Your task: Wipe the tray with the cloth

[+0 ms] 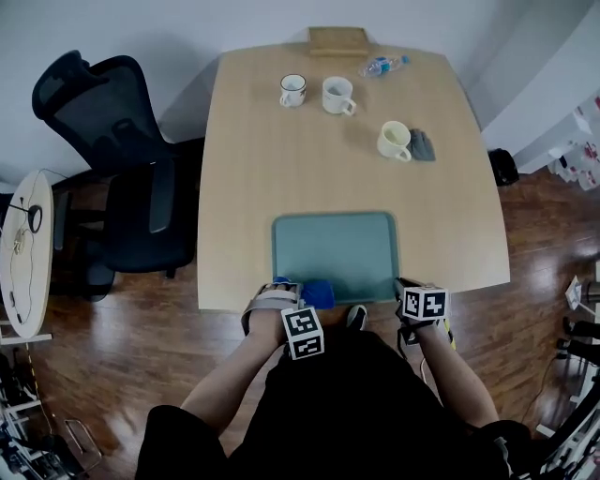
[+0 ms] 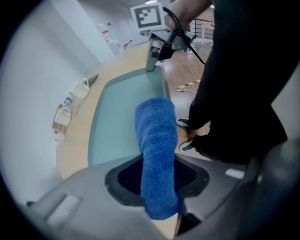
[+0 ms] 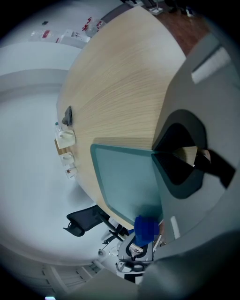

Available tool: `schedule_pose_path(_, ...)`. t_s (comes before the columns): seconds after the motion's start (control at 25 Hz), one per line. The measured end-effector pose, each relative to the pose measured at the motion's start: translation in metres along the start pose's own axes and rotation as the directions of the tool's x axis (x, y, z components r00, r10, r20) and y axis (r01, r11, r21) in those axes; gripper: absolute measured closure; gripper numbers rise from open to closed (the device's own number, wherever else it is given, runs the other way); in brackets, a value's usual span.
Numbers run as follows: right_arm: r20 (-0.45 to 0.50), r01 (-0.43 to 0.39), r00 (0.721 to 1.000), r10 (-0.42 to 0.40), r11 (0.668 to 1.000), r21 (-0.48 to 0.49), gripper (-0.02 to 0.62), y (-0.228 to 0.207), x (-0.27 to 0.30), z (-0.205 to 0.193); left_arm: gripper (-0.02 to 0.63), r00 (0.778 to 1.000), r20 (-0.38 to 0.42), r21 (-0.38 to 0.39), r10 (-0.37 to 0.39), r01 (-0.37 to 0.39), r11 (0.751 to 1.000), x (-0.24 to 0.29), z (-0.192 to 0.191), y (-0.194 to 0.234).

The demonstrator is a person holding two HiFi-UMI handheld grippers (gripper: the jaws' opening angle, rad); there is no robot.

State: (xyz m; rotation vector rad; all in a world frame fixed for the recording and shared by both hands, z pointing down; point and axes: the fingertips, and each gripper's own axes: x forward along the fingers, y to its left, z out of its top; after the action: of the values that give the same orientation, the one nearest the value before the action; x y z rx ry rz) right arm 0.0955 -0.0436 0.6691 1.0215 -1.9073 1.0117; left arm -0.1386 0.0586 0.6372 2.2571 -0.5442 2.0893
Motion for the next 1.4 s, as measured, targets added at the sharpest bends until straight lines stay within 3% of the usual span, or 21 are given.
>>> schedule_pose_path(0.04, 0.000, 0.003, 1.000, -0.003, 1.000, 0.002, 0.571, 0.000, 0.001, 0.000, 0.463, 1.000, 0.022, -0.100, -0.006, 0.009, 0.995, -0.005, -0.002, 0.006)
schedule_pose_path(0.08, 0.002, 0.004, 1.000, -0.004, 1.000, 0.007, 0.571, 0.001, 0.001, 0.001, 0.463, 0.998, 0.054, -0.232, -0.008, 0.021, 0.973, -0.011, -0.006, 0.015)
schedule_pose_path(0.12, 0.005, 0.001, 1.000, -0.001, 1.000, 0.014, 0.571, 0.001, 0.002, 0.002, 0.463, 0.996, 0.092, -0.382, -0.001, 0.037, 0.924, -0.019, -0.015, 0.027)
schedule_pose_path(0.16, 0.010, -0.004, 1.000, 0.004, 1.000, 0.023, 0.571, 0.001, 0.002, 0.002, 0.463, 0.992, 0.128, -0.526, 0.019, 0.052, 0.849, -0.028, -0.027, 0.041)
schedule_pose_path(0.2, 0.014, -0.010, 1.000, 0.010, 0.999, 0.032, 0.572, 0.001, 0.002, 0.003, 0.463, 0.987, 0.150, -0.649, 0.050, 0.061, 0.759, -0.035, -0.044, 0.056)
schedule_pose_path(0.28, 0.019, -0.013, 1.000, 0.012, 0.999, 0.046, 0.572, -0.001, 0.001, 0.002, 0.463, 0.982, 0.154, -0.812, 0.112, 0.061, 0.581, -0.043, -0.085, 0.080)
schedule_pose_path(0.36, 0.024, 0.002, 1.000, -0.004, 0.999, 0.052, 0.571, -0.002, 0.000, 0.001, 0.463, 0.976, 0.182, -0.906, 0.119, 0.119, 0.405, -0.041, -0.116, 0.089)
schedule_pose_path(0.44, 0.029, 0.024, 0.999, -0.025, 0.998, 0.056, 0.572, -0.004, 0.000, 0.002, 0.463, 0.968, 0.231, -0.953, 0.102, 0.204, 0.226, -0.032, -0.137, 0.088)
schedule_pose_path(0.48, 0.032, 0.032, 0.999, -0.034, 0.998, 0.059, 0.572, -0.004, 0.000, 0.002, 0.462, 0.965, 0.245, -0.961, 0.092, 0.229, 0.157, -0.027, -0.145, 0.087)
schedule_pose_path(0.52, 0.034, 0.038, 0.999, -0.040, 0.997, 0.062, 0.571, -0.004, 0.000, 0.002, 0.462, 0.964, 0.254, -0.964, 0.081, 0.245, 0.106, -0.021, -0.152, 0.086)
schedule_pose_path(0.6, 0.036, 0.042, 0.998, -0.045, 0.997, 0.068, 0.571, -0.003, 0.000, 0.003, 0.457, 0.965, 0.258, -0.965, 0.051, 0.256, 0.048, -0.007, -0.160, 0.080)
schedule_pose_path(0.64, 0.037, 0.043, 0.998, -0.046, 0.997, 0.070, 0.571, -0.004, 0.000, 0.004, 0.454, 0.966, 0.256, -0.966, 0.037, 0.254, 0.035, -0.001, -0.163, 0.077)
schedule_pose_path(0.72, 0.041, 0.047, 0.998, -0.050, 0.996, 0.077, 0.571, -0.005, 0.000, 0.005, 0.436, 0.969, 0.245, -0.969, 0.023, 0.244, 0.035, 0.009, -0.165, 0.075)
schedule_pose_path(0.88, 0.063, 0.069, 0.995, -0.075, 0.994, 0.085, 0.571, -0.008, -0.001, 0.005, 0.420, 0.972, 0.234, -0.968, 0.013, 0.232, 0.094, 0.014, -0.161, 0.078)
schedule_pose_path(0.96, 0.072, 0.076, 0.994, -0.083, 0.993, 0.086, 0.571, -0.007, -0.002, 0.004, 0.397, 0.971, 0.236, -0.967, 0.024, 0.233, 0.099, 0.011, -0.162, 0.079)
schedule_pose_path(1.04, 0.088, 0.074, 0.993, -0.082, 0.993, 0.090, 0.571, -0.006, -0.005, 0.006, 0.272, 0.972, 0.217, -0.974, 0.088, 0.209, 0.091, 0.001, -0.168, 0.086)
schedule_pose_path(1.16, 0.137, 0.090, 0.985, -0.104, 0.991, 0.102, 0.569, -0.008, -0.018, 0.010, 0.230, 0.959, 0.124, -0.990, 0.256, 0.101, 0.101, -0.030, -0.188, 0.104)
schedule_pose_path(1.28, 0.210, 0.164, 0.962, -0.177, 0.983, 0.078, 0.561, -0.009, -0.042, 0.016, 0.232, 0.906, 0.031, -0.984, 0.421, -0.045, 0.170, -0.074, -0.201, 0.117)
schedule_pose_path(1.4, 0.308, 0.185, 0.931, -0.196, 0.981, 0.065, 0.561, 0.001, -0.061, 0.027, 0.306, 0.836, 0.103, -0.960, 0.539, -0.057, 0.273, -0.109, -0.174, 0.115)
